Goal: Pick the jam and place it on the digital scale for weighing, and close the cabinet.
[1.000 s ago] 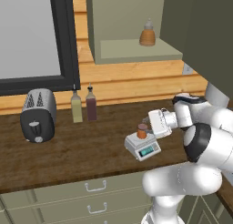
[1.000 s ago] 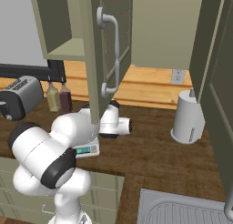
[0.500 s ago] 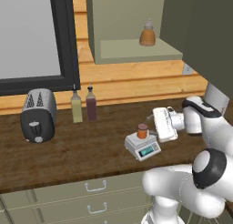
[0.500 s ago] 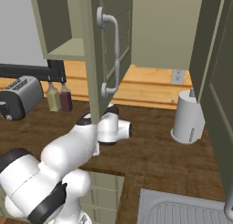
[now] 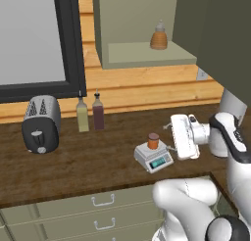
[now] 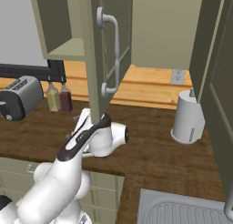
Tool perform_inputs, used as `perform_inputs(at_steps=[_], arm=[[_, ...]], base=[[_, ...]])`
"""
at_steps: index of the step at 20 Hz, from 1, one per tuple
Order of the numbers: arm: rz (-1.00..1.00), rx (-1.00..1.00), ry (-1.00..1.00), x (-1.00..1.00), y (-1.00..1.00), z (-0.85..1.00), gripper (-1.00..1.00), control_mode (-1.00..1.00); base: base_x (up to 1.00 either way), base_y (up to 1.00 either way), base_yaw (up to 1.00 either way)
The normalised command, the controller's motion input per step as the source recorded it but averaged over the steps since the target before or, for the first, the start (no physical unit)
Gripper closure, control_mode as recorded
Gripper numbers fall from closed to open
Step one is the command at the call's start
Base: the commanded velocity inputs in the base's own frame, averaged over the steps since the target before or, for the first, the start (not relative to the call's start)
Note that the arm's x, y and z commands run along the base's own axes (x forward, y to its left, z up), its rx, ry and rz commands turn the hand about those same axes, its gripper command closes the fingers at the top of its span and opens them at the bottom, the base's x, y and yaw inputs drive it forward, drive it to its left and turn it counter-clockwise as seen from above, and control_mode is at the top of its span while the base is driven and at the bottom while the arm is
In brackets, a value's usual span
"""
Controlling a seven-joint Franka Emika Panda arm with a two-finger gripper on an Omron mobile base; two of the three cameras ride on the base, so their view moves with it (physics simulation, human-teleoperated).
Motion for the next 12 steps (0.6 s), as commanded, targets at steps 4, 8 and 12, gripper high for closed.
perform_inputs(at_steps=[4,8,12], arm=[[0.00,-0.10,-0.44,-0.80,0.01,0.48,-1.00,-1.00],[0.00,-0.10,-0.40,-0.77,0.00,0.48,-1.00,-1.00],[-0.05,-0.11,-0.42,-0.63,-0.03,0.52,-1.00,-1.00]], base=[[0.00,0.00,0.00],[0.00,0.00,0.00],[0.00,0.00,0.00]])
